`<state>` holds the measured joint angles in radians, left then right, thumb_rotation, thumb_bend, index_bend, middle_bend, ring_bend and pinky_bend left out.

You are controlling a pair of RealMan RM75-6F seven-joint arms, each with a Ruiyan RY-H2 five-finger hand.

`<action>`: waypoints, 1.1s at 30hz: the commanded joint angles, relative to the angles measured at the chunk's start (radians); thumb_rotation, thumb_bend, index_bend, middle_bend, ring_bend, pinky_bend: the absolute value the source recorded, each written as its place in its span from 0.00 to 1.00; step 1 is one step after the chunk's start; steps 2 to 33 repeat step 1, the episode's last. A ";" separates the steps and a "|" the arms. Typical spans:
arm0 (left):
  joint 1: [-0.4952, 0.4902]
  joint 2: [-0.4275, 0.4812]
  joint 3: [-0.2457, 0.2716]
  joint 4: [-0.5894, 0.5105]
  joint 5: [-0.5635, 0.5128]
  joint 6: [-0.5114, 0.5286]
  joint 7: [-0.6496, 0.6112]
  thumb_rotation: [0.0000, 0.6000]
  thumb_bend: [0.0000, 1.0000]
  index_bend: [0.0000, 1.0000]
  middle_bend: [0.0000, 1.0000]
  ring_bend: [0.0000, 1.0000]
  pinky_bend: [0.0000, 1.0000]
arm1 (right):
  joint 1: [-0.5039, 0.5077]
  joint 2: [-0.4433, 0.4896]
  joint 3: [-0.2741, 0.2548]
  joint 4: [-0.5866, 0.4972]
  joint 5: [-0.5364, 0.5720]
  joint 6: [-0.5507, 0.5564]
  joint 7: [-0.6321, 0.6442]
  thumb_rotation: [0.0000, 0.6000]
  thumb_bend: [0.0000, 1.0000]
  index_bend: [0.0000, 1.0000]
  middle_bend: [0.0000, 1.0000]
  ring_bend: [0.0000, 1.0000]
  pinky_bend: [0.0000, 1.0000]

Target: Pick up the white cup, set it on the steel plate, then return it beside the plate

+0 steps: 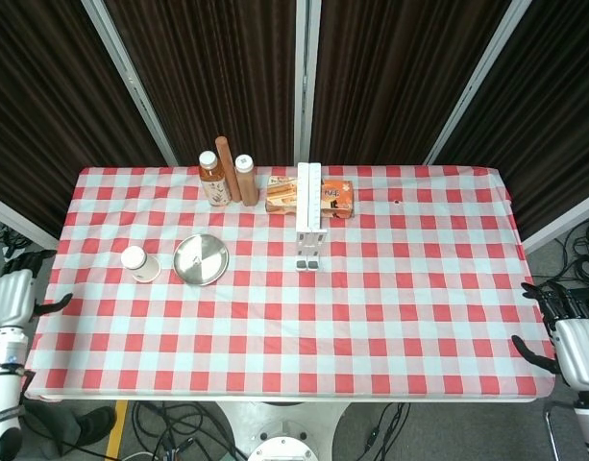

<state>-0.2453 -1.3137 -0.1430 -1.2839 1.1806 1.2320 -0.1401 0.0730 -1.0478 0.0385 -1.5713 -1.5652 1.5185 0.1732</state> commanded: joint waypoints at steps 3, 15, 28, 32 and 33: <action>0.058 0.032 0.040 -0.051 0.021 0.063 0.040 1.00 0.18 0.20 0.21 0.13 0.10 | 0.005 -0.006 0.001 -0.003 -0.007 -0.005 -0.006 1.00 0.16 0.16 0.26 0.08 0.18; 0.058 0.032 0.040 -0.051 0.021 0.063 0.040 1.00 0.18 0.20 0.21 0.13 0.10 | 0.005 -0.006 0.001 -0.003 -0.007 -0.005 -0.006 1.00 0.16 0.16 0.26 0.08 0.18; 0.058 0.032 0.040 -0.051 0.021 0.063 0.040 1.00 0.18 0.20 0.21 0.13 0.10 | 0.005 -0.006 0.001 -0.003 -0.007 -0.005 -0.006 1.00 0.16 0.16 0.26 0.08 0.18; 0.058 0.032 0.040 -0.051 0.021 0.063 0.040 1.00 0.18 0.20 0.21 0.13 0.10 | 0.005 -0.006 0.001 -0.003 -0.007 -0.005 -0.006 1.00 0.16 0.16 0.26 0.08 0.18; 0.058 0.032 0.040 -0.051 0.021 0.063 0.040 1.00 0.18 0.20 0.21 0.13 0.10 | 0.005 -0.006 0.001 -0.003 -0.007 -0.005 -0.006 1.00 0.16 0.16 0.26 0.08 0.18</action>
